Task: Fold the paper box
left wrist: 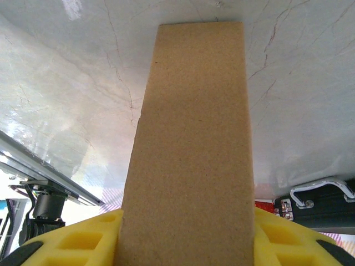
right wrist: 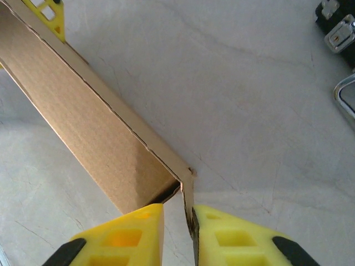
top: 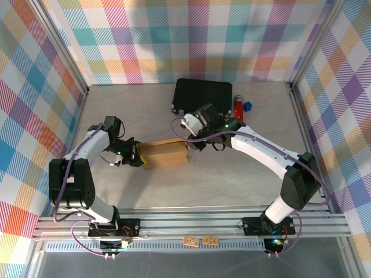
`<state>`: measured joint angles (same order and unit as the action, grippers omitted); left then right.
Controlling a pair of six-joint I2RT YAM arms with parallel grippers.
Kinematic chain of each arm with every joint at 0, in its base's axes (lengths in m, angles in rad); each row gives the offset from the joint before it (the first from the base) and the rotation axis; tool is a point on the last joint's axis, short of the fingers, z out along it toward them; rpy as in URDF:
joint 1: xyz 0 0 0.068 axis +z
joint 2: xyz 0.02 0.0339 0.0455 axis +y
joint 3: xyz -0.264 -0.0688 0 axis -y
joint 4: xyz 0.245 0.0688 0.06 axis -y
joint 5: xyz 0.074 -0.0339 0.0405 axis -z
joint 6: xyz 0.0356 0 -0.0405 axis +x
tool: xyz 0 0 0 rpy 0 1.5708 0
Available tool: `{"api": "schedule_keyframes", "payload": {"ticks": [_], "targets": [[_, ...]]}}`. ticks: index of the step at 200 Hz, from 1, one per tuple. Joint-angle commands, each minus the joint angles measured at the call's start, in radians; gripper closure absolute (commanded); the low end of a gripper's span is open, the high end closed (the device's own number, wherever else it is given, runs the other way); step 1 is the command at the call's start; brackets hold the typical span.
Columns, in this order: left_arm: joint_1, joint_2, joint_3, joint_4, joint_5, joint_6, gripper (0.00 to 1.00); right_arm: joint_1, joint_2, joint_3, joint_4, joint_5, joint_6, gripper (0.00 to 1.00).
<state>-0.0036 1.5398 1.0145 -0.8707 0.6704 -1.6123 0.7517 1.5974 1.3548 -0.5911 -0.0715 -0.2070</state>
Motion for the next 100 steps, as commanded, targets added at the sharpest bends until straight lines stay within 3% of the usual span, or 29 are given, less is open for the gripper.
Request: {"api": "schedule_keyframes", "payload": {"ticks": [1, 34, 100], "targets": [[0.019, 0.051, -0.002, -0.010, -0.120, -0.035, 0.80, 0.012, 0.020, 0.051, -0.037, 0.013, -0.002, 0.81], [0.020, 0.062, 0.015, -0.008, -0.123, -0.047, 0.79, 0.016, 0.057, 0.099, -0.062, 0.031, 0.015, 0.94], [0.021, 0.084, 0.027, 0.010, -0.118, -0.069, 0.79, 0.022, 0.156, 0.229, -0.189, 0.026, 0.146, 1.00]]}}
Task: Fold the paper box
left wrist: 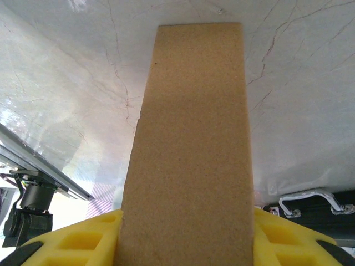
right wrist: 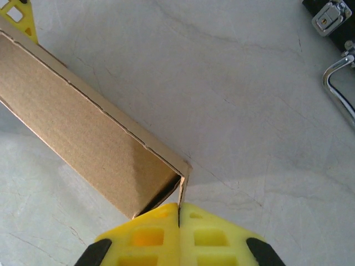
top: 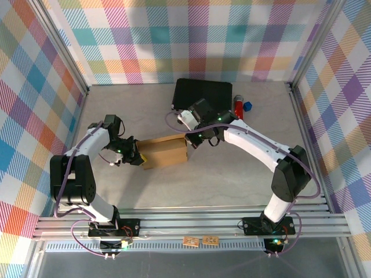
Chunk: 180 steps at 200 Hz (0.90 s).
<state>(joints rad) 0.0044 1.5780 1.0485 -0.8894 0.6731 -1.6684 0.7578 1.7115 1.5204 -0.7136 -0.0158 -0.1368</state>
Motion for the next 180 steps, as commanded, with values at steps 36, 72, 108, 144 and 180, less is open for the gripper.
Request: {"api": "schedule_keyframes", "payload": {"ticks": [36, 72, 108, 144, 180], "targets": [[0.014, 0.052, -0.003, 0.040, -0.119, -0.015, 0.79, 0.028, 0.060, 0.093, -0.089, -0.007, 0.108, 1.00], [0.014, 0.056, -0.002, 0.040, -0.119, -0.009, 0.79, 0.028, 0.069, 0.103, -0.099, 0.026, 0.113, 0.83], [0.017, 0.059, 0.008, 0.032, -0.122, -0.004, 0.79, 0.028, 0.072, 0.130, -0.110, 0.019, 0.109, 0.78], [0.020, 0.063, 0.015, 0.031, -0.119, 0.002, 0.79, 0.029, 0.097, 0.143, -0.125, 0.031, 0.112, 0.90], [0.025, 0.066, 0.019, 0.031, -0.118, 0.004, 0.80, 0.029, 0.107, 0.141, -0.122, 0.064, 0.128, 0.93]]}}
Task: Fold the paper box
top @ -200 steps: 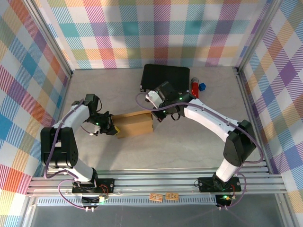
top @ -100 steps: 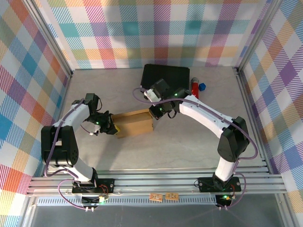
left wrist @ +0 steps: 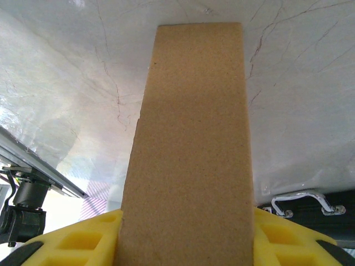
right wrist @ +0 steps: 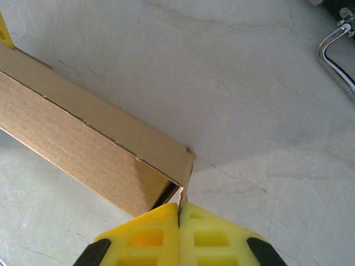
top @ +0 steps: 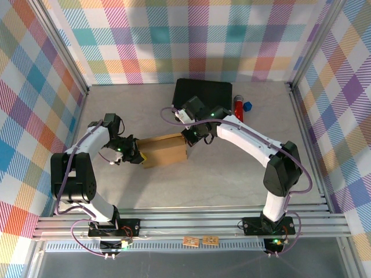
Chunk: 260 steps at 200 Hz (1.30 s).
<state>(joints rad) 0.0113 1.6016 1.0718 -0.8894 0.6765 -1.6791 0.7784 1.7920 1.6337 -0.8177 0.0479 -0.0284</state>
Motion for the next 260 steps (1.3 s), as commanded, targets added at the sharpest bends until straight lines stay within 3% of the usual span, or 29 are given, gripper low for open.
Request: {"api": "schedule_keyframes", "payload": {"ticks": [1, 45, 106, 178, 232, 260], "targets": [[0.018, 0.043, -0.004, 0.031, -0.121, 0.015, 0.80, 0.009, 0.027, 0.028, -0.018, 0.001, 0.021, 0.93], [0.019, 0.046, 0.000, 0.026, -0.121, 0.018, 0.80, 0.008, 0.050, 0.059, -0.026, -0.005, 0.050, 1.00], [0.027, 0.054, 0.000, 0.047, -0.106, 0.018, 0.72, 0.009, 0.088, 0.153, -0.124, -0.053, 0.165, 1.00], [0.036, 0.061, -0.001, 0.108, -0.071, 0.015, 0.35, 0.009, 0.119, 0.200, -0.194, -0.062, 0.229, 1.00], [0.045, 0.064, 0.000, 0.120, -0.062, 0.026, 0.36, 0.001, 0.183, 0.308, -0.292, -0.071, 0.288, 1.00], [0.046, 0.070, 0.012, 0.115, -0.056, 0.030, 0.49, -0.004, 0.209, 0.348, -0.323, -0.091, 0.314, 1.00]]}}
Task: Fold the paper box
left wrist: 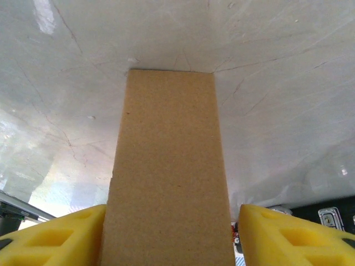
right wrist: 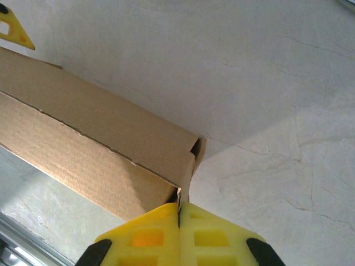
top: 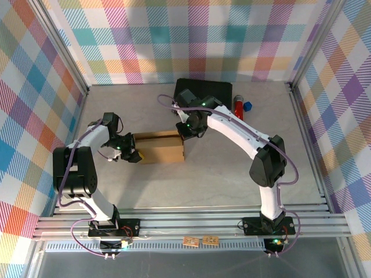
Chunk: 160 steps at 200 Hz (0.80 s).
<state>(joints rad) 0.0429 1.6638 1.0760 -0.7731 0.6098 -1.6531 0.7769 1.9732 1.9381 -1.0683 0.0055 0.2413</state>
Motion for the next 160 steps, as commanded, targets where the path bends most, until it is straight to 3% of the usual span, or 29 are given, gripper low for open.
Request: {"api": "schedule_keyframes", "payload": {"ticks": [1, 15, 38, 58, 131, 160], "targets": [[0.014, 0.007, 0.007, -0.002, 0.009, 0.004, 0.50, -0.002, 0.028, 0.044, -0.073, -0.049, 0.045, 1.00], [0.014, 0.004, 0.011, -0.015, 0.003, 0.004, 0.62, -0.002, 0.026, 0.046, -0.065, -0.047, 0.045, 1.00], [0.014, 0.006, 0.020, -0.031, 0.000, 0.013, 0.74, -0.004, 0.015, 0.048, -0.048, -0.048, 0.041, 1.00], [0.014, 0.010, 0.029, -0.044, -0.001, 0.022, 0.76, -0.007, 0.024, 0.066, -0.054, -0.054, 0.033, 0.99], [0.014, 0.012, 0.046, -0.069, -0.007, 0.026, 0.81, -0.021, 0.025, 0.089, -0.030, -0.056, -0.018, 0.74], [0.013, 0.011, 0.047, -0.072, -0.007, 0.027, 0.81, -0.021, 0.044, 0.107, -0.035, -0.043, -0.035, 0.73]]}}
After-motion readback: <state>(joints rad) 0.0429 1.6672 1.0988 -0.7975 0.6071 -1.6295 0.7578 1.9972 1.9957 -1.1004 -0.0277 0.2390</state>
